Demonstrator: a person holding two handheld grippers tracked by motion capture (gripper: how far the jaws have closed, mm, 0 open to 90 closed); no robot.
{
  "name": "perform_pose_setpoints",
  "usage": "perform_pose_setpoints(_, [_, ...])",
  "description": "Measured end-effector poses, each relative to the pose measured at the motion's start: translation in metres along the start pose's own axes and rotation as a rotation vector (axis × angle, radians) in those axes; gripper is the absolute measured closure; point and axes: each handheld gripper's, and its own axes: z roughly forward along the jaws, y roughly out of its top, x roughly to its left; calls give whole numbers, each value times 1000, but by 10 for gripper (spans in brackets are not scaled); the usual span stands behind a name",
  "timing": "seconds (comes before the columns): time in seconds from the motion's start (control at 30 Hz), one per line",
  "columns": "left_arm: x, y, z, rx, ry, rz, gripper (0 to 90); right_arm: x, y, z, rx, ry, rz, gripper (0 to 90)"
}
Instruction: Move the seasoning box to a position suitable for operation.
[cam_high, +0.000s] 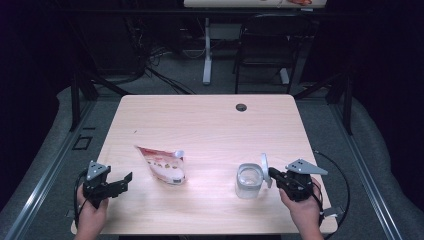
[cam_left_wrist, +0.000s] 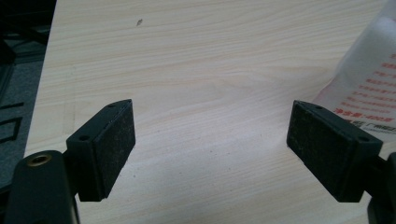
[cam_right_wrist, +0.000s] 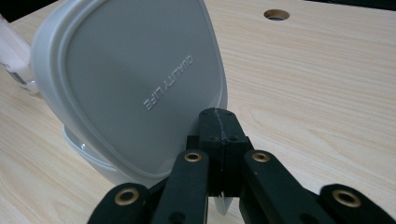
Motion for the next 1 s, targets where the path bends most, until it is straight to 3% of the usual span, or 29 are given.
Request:
perform_pose_setpoints(0.53, [0, 0, 0, 4, -18, 8, 155, -1, -1, 1, 9, -1, 4, 900])
perform_pose_setpoints(1.0, [0, 0, 1, 1, -9, -7, 156, -4, -4, 3, 15, 5, 21, 900])
